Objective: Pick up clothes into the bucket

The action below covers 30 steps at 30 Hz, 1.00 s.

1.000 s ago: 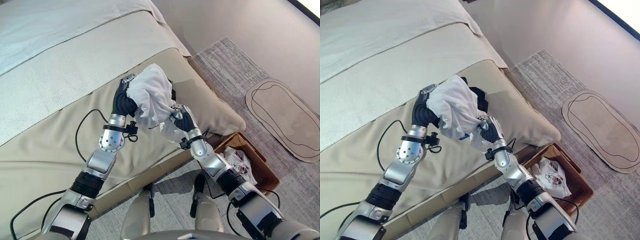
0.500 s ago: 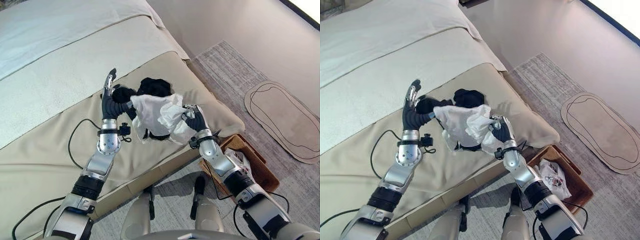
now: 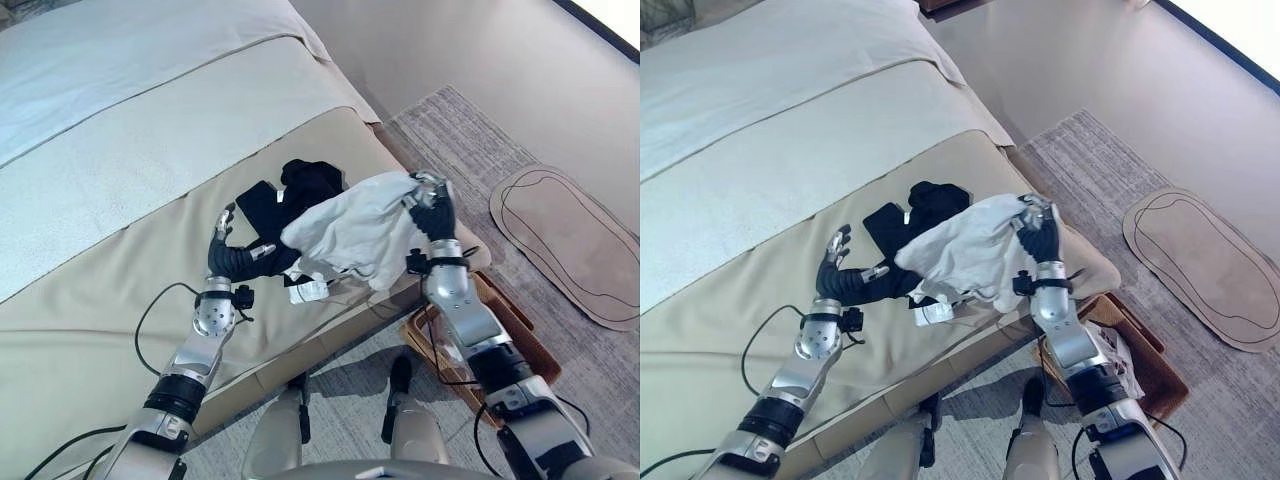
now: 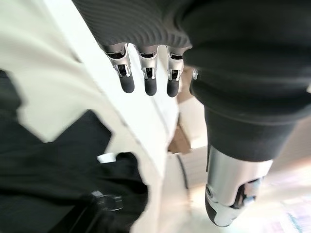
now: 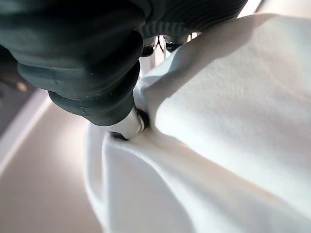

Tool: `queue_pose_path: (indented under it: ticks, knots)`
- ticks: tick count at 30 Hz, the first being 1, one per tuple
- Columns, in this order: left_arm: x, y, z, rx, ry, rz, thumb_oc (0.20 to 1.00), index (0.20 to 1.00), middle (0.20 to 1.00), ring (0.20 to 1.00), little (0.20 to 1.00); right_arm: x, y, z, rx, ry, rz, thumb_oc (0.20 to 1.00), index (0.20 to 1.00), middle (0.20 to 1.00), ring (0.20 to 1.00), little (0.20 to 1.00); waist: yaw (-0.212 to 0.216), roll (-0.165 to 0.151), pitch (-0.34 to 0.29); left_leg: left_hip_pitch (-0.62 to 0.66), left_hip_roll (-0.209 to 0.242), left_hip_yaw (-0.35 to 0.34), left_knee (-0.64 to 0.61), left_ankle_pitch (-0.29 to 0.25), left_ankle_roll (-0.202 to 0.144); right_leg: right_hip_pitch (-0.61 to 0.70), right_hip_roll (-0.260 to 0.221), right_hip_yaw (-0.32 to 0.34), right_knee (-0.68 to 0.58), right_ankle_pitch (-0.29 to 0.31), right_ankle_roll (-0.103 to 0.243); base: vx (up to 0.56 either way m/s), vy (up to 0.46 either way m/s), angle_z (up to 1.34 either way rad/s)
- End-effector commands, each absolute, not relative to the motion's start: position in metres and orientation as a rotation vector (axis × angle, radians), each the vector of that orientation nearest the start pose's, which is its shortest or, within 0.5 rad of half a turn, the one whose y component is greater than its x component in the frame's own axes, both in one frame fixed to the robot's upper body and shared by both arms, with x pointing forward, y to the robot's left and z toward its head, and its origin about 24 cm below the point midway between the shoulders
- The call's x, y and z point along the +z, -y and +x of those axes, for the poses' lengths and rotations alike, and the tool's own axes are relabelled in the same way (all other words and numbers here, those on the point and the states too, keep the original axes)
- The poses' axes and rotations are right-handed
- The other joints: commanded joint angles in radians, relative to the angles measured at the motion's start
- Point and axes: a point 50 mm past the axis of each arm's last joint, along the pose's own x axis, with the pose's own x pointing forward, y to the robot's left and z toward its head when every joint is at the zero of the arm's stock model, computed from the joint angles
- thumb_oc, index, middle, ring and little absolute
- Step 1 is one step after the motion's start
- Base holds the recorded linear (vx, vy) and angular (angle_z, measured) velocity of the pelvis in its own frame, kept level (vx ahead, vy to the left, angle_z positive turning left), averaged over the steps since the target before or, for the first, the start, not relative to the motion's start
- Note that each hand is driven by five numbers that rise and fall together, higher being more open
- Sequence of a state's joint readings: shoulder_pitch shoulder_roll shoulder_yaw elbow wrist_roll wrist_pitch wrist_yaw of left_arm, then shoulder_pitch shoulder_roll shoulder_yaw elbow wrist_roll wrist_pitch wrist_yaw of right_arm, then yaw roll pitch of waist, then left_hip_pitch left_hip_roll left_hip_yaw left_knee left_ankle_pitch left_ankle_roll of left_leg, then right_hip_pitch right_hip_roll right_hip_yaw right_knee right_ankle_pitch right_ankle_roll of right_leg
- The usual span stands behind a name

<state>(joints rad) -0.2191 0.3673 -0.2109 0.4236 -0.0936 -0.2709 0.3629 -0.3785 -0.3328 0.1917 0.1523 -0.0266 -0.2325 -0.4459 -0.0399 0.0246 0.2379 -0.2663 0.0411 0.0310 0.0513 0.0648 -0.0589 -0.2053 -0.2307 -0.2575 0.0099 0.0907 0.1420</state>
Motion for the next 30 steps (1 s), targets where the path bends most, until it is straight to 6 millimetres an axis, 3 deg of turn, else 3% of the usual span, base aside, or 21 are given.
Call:
queue_pose_path:
  ticks: [1, 2, 10, 17, 21, 30]
  knots:
    - [0.049, -0.217, 0.292, 0.219, 0.158, 0.305, 1.0, 1.0, 1.0, 1.0, 1.0, 0.171, 0.17, 0.295, -0.242, 0.725, -0.146, 0.2, 0.2, 0.2, 0.2, 0.2, -0.01, -0.063, -0.063, -0.002, 0.025, -0.001, 0.068, -0.077, 0.002, -0.003, -0.062, 0.035, 0.017, 0.048, 0.059, 0.0, 0.0, 0.0]
    - [0.047, -0.22, 0.289, 0.226, 0.153, 0.294, 1.0, 1.0, 1.0, 1.0, 1.0, 0.177, 0.185, 0.288, -0.263, 0.757, -0.097, 0.2, 0.2, 0.2, 0.2, 0.2, -0.013, -0.069, -0.065, 0.001, 0.024, -0.001, 0.068, -0.079, 0.002, 0.0, -0.061, 0.035, 0.018, 0.046, 0.059, 0.0, 0.0, 0.0]
    - [0.039, -0.228, 0.282, 0.252, 0.126, 0.221, 1.0, 1.0, 1.0, 1.0, 1.0, 0.194, 0.236, 0.253, -0.386, 0.902, 0.109, 0.2, 0.2, 0.2, 0.2, 0.2, -0.035, -0.084, -0.081, 0.017, 0.028, 0.005, 0.062, -0.087, 0.0, 0.008, -0.054, 0.04, 0.017, 0.041, 0.061, 0.0, 0.0, 0.0]
    - [0.032, -0.24, 0.279, 0.309, 0.088, 0.22, 1.0, 1.0, 1.0, 1.0, 1.0, 0.195, 0.258, 0.231, -0.44, 0.954, 0.137, 0.2, 0.2, 0.2, 0.2, 0.2, -0.056, -0.092, -0.096, 0.043, 0.036, 0.016, 0.051, -0.091, -0.003, 0.018, -0.046, 0.048, 0.018, 0.038, 0.062, 0.02, -0.002, -0.07]
    - [0.03, -0.247, 0.277, 0.346, 0.081, 0.229, 1.0, 1.0, 1.0, 1.0, 1.0, 0.183, 0.264, 0.226, -0.446, 0.881, 0.054, 0.2, 0.2, 0.2, 0.2, 0.2, -0.067, -0.096, -0.101, 0.059, 0.04, 0.024, 0.044, -0.092, -0.005, 0.025, -0.039, 0.058, 0.017, 0.035, 0.061, 0.01, -0.003, -0.06]
    - [0.048, -0.252, 0.273, 0.381, 0.187, 0.156, 1.0, 1.0, 1.0, 1.0, 1.0, 0.12, 0.298, 0.226, -0.636, 0.573, 0.017, 0.2, 0.2, 0.2, 0.2, 0.2, -0.082, -0.097, -0.087, 0.06, 0.041, 0.033, 0.039, -0.089, -0.004, 0.012, -0.037, 0.068, 0.019, 0.038, 0.061, -0.01, -0.001, -0.05]
